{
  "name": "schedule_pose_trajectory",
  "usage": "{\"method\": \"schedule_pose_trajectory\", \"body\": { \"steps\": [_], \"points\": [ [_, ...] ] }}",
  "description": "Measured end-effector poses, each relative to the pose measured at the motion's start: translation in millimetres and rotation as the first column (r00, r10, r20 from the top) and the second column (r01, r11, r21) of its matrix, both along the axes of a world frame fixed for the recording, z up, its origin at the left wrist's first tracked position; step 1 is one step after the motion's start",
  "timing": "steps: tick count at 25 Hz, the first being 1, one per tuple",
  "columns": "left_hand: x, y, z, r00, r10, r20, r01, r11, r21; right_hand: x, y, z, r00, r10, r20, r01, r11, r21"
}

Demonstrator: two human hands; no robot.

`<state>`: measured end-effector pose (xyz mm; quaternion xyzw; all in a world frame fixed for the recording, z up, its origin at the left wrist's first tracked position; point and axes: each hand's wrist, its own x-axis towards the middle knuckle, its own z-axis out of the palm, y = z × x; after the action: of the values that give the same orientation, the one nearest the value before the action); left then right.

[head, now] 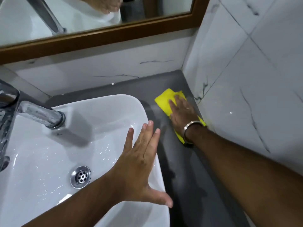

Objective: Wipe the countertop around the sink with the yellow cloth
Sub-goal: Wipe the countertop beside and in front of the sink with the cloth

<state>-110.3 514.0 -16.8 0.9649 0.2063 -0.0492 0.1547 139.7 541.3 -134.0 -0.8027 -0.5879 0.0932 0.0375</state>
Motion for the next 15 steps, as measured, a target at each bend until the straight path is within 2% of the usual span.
{"method": "schedule_pose_trajectory", "body": {
  "steps": [2, 3, 6, 8, 9, 11, 13, 14, 15],
  "points": [
    [1.8, 0.9, 0.3, 1.0, -0.006, 0.004, 0.006, 1.0, 0.005, -25.4, -11.8, -2.6, 0.976, 0.209, 0.063, -0.216, 0.968, 0.131],
    [1.9, 1.2, 1.9, 1.0, -0.007, 0.003, 0.007, 1.0, 0.003, -43.1, -44.8, 0.3, 0.951, 0.298, 0.08, -0.308, 0.929, 0.206],
    [1.0, 1.0, 6.4, 1.0, 0.01, -0.028, -0.01, 1.0, -0.008, -81.7, -173.2, 9.9, 0.893, 0.448, 0.04, -0.449, 0.892, 0.038],
    [1.5, 1.5, 6.9, 1.0, 0.008, -0.026, -0.008, 1.0, -0.025, -66.3, -197.0, 8.4, 0.935, 0.354, 0.001, -0.354, 0.935, 0.018],
    [1.2, 2.1, 5.9, 1.0, 0.014, -0.01, -0.014, 0.999, -0.031, -53.1, -178.8, 0.9, 0.963, 0.269, 0.011, -0.269, 0.963, 0.009],
    [1.7, 1.8, 4.1, 1.0, 0.019, 0.015, -0.019, 0.999, -0.039, -26.3, -107.0, -5.3, 1.0, 0.006, 0.029, -0.007, 0.999, 0.042],
    [1.4, 1.5, 1.3, 1.0, 0.02, 0.017, -0.019, 0.999, -0.029, -2.7, -30.6, -1.0, 0.981, -0.19, -0.043, 0.189, 0.982, -0.021],
    [1.2, 1.7, 1.4, 1.0, 0.021, 0.014, -0.021, 0.999, -0.028, -2.6, -10.0, -2.4, 0.975, -0.21, -0.068, 0.207, 0.977, -0.042],
    [1.5, 2.5, 1.8, 1.0, 0.021, 0.013, -0.02, 0.999, -0.029, -9.7, -6.3, -8.8, 0.986, -0.165, -0.021, 0.165, 0.986, -0.032]
  ]
}}
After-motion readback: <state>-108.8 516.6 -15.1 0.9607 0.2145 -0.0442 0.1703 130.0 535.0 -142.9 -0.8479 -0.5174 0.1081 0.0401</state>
